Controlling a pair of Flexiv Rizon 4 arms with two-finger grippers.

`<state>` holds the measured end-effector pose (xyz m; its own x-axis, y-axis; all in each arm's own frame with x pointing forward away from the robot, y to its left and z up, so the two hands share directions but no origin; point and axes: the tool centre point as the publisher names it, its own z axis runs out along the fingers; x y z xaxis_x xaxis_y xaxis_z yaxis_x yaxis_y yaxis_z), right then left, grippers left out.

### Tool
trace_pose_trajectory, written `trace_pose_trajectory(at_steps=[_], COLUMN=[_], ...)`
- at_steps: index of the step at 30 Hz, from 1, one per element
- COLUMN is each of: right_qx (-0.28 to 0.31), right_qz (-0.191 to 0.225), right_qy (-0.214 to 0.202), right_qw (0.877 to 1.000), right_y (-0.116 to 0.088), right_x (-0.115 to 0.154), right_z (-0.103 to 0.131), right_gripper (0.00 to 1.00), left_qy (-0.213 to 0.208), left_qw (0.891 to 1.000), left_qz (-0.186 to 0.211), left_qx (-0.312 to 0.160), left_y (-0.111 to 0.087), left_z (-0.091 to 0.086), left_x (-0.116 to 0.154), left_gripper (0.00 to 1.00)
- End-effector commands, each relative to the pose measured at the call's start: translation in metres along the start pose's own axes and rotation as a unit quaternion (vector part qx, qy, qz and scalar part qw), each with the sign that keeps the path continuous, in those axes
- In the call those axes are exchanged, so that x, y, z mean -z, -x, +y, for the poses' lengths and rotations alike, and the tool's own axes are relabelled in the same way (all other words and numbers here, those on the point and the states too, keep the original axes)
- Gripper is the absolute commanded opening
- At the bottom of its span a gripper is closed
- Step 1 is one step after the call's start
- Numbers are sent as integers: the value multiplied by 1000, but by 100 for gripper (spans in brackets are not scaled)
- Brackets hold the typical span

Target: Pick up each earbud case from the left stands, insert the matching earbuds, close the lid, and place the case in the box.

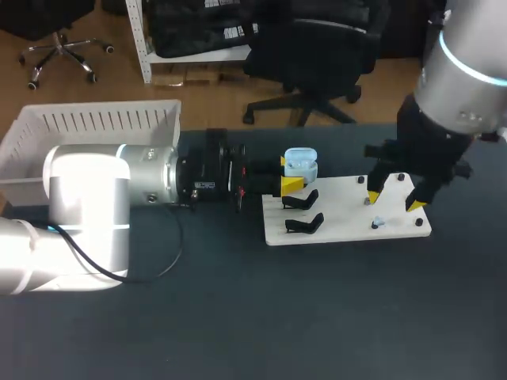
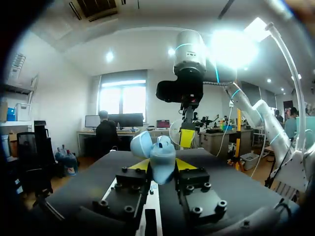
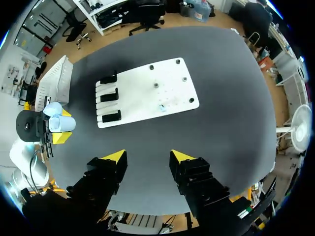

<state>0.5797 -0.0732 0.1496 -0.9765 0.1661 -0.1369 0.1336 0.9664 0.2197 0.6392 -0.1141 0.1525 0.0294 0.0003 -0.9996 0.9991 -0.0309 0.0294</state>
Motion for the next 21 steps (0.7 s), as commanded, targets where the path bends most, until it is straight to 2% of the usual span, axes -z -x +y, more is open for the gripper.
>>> trace_pose_trajectory(at_steps=[1, 5, 6, 9, 13, 21], right_qx=[9, 22, 28, 30, 32, 33], right_qz=[-2, -10, -12, -16, -18, -26], right_qy=[29, 10, 2, -9, -21, -27], right_qw=[1000, 1000, 1000, 999, 999, 999], right_y=[5, 11, 12, 17, 25, 37], right_x=[-25, -44, -49, -60, -74, -95], right_z=[-3, -5, -6, -9, -15, -29], right_gripper=[53, 56, 61, 65, 67, 50], left_qy=[3, 3, 3, 3, 3, 3], left_qw=[1000, 1000, 1000, 1000, 1000, 1000], left_qz=[-2, -2, -2, -2, -2, -2], left_qx=[-2, -2, -2, -2, -2, -2], left_y=[-1, -1, -1, -1, -1, -1], left_z=[-1, -1, -1, -1, -1, -1], left_x=[0, 0, 0, 0, 0, 0], left_gripper=[0, 0, 0, 0, 0, 0])
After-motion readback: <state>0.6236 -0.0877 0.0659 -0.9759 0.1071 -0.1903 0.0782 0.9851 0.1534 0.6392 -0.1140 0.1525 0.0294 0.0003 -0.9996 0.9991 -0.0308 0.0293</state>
